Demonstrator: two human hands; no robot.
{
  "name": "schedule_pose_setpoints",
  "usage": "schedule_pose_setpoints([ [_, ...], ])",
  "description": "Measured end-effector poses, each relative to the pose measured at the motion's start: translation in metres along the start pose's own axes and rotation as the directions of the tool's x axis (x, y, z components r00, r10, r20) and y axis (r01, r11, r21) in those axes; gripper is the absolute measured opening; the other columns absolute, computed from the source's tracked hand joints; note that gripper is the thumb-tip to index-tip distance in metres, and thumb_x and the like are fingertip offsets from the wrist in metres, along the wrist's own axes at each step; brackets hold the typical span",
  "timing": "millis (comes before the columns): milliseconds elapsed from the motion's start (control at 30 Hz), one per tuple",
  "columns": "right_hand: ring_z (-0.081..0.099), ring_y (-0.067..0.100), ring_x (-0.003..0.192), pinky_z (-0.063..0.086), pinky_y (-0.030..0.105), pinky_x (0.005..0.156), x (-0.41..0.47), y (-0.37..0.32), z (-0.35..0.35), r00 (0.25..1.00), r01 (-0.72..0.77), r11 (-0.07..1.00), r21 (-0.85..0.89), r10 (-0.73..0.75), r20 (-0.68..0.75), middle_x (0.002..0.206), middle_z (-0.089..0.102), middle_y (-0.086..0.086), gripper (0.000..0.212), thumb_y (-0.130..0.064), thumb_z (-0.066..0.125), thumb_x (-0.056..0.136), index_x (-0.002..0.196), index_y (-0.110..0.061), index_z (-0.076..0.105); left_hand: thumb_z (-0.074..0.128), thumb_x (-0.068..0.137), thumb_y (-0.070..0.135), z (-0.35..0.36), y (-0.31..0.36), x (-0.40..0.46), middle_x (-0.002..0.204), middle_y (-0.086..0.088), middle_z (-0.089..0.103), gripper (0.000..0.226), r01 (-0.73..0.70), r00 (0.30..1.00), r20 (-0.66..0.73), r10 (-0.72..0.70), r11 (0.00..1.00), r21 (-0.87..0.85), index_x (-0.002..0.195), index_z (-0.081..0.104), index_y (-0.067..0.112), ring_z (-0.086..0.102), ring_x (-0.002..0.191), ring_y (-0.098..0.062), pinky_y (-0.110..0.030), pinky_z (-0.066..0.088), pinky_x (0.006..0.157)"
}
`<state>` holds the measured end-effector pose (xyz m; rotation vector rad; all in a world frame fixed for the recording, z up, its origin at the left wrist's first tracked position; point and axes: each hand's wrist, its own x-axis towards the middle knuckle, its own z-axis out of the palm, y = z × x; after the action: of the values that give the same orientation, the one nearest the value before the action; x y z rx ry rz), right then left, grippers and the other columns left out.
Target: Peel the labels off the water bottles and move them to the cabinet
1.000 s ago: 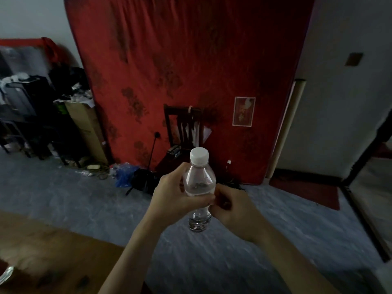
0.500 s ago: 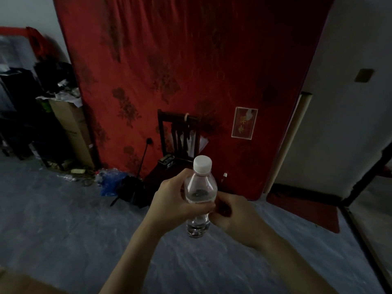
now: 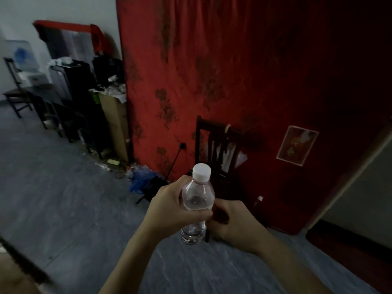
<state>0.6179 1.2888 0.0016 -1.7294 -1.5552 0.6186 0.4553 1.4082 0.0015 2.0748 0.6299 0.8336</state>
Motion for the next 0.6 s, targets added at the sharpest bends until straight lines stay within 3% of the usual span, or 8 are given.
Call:
schedule_pose_setpoints([
  [133,0.070,0.010,0.081,0.057,0.034,0.075,0.045,0.002,0.013,0.994,0.072,0.997,0.002,-0.072,0.077,0.091,0.074,-0.002,0.016,-0.024,0.069,0.086,0.101,-0.019,0.071,0.089,0.060,0.051,-0.021,-0.024,0.011,0.089,0.017,0.074,0.047,0.070,0.995,-0.076,-0.067,0.996,0.046,0.099,0.063,0.042,0.073,0.082,-0.005,-0.036,0.061,0.073],
  [367,0.068,0.013,0.079,0.056,0.037,0.075,0.121,0.018,0.027,0.971,0.156,0.987,0.024,-0.158,0.178,0.088,0.073,0.000,0.016,-0.022,0.067,0.083,0.098,-0.016,0.071,0.088,0.060,0.049,-0.042,-0.060,0.040,0.089,0.013,0.075,0.052,0.218,0.962,-0.182,-0.205,0.974,0.057,0.105,0.065,0.038,0.074,0.083,-0.009,-0.047,0.062,0.077],
  [467,0.066,0.008,0.076,0.055,0.032,0.073,0.157,0.029,0.023,0.952,0.225,0.974,0.027,-0.226,0.205,0.086,0.073,-0.002,0.017,-0.022,0.067,0.082,0.097,-0.015,0.071,0.088,0.060,0.051,-0.043,-0.073,0.061,0.091,0.015,0.075,0.055,0.243,0.948,-0.230,-0.222,0.968,0.066,0.108,0.064,0.041,0.074,0.084,-0.006,-0.042,0.062,0.077],
  [600,0.067,0.016,0.081,0.054,0.037,0.076,0.206,0.041,0.011,0.916,0.301,0.951,0.066,-0.308,0.256,0.087,0.073,0.000,0.015,-0.017,0.065,0.082,0.096,-0.014,0.070,0.087,0.059,0.050,-0.043,-0.083,0.097,0.089,0.018,0.075,0.052,0.281,0.913,-0.329,-0.241,0.956,0.080,0.104,0.064,0.042,0.074,0.082,-0.002,-0.033,0.060,0.074],
])
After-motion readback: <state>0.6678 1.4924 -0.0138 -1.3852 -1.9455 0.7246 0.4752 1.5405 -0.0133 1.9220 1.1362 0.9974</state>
